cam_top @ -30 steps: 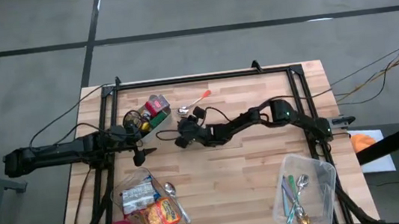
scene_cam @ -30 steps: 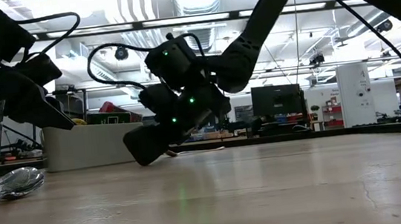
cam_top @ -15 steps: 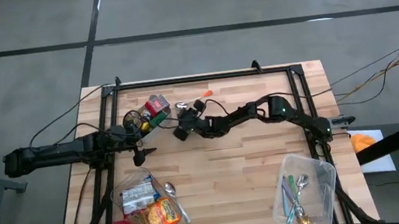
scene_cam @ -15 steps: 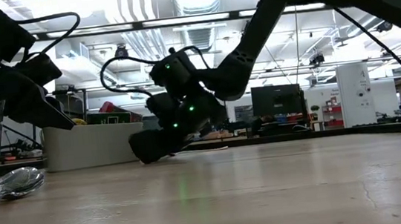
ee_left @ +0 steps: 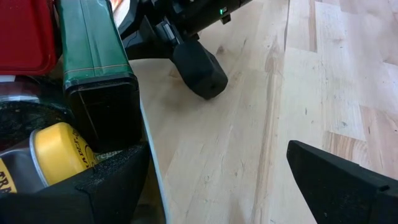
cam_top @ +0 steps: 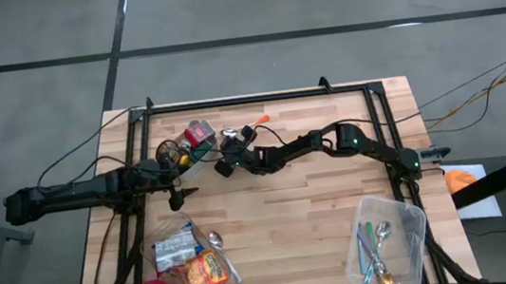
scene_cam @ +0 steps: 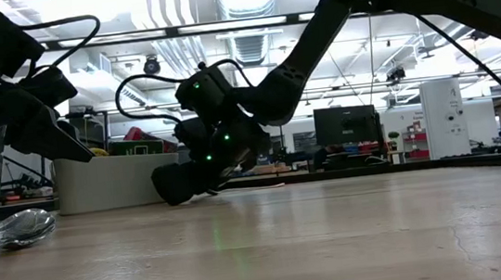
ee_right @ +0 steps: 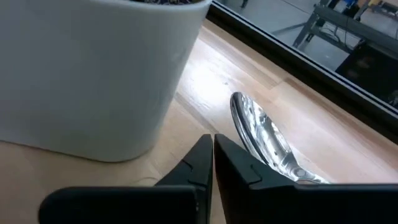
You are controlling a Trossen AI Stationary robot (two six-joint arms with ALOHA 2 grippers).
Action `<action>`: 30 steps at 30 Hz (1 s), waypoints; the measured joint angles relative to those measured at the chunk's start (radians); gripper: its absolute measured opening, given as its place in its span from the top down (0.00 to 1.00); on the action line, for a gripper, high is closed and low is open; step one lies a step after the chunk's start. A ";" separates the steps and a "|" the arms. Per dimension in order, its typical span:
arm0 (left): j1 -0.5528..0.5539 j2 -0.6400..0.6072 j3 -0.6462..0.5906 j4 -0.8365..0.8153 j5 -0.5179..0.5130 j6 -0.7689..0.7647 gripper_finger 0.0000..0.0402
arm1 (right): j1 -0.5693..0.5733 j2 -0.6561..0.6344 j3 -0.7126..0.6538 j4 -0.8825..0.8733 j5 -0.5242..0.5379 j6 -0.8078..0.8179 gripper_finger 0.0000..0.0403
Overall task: Pick & Place Food Item
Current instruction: Put the orange spoon into the white bin
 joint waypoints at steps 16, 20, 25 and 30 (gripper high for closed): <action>0.000 0.000 0.000 0.000 0.000 0.000 0.05 | 0.045 -0.054 -0.004 -0.234 0.061 0.107 0.97; 0.000 0.000 0.000 0.000 0.000 0.000 0.05 | 0.057 -0.064 -0.007 -0.238 0.115 0.104 0.97; 0.000 0.000 0.000 0.000 0.000 0.000 0.05 | 0.045 -0.064 -0.011 -0.169 0.126 0.100 0.97; 0.000 0.000 0.000 0.000 0.000 0.000 0.05 | 0.020 -0.065 -0.006 -0.156 0.109 0.165 0.97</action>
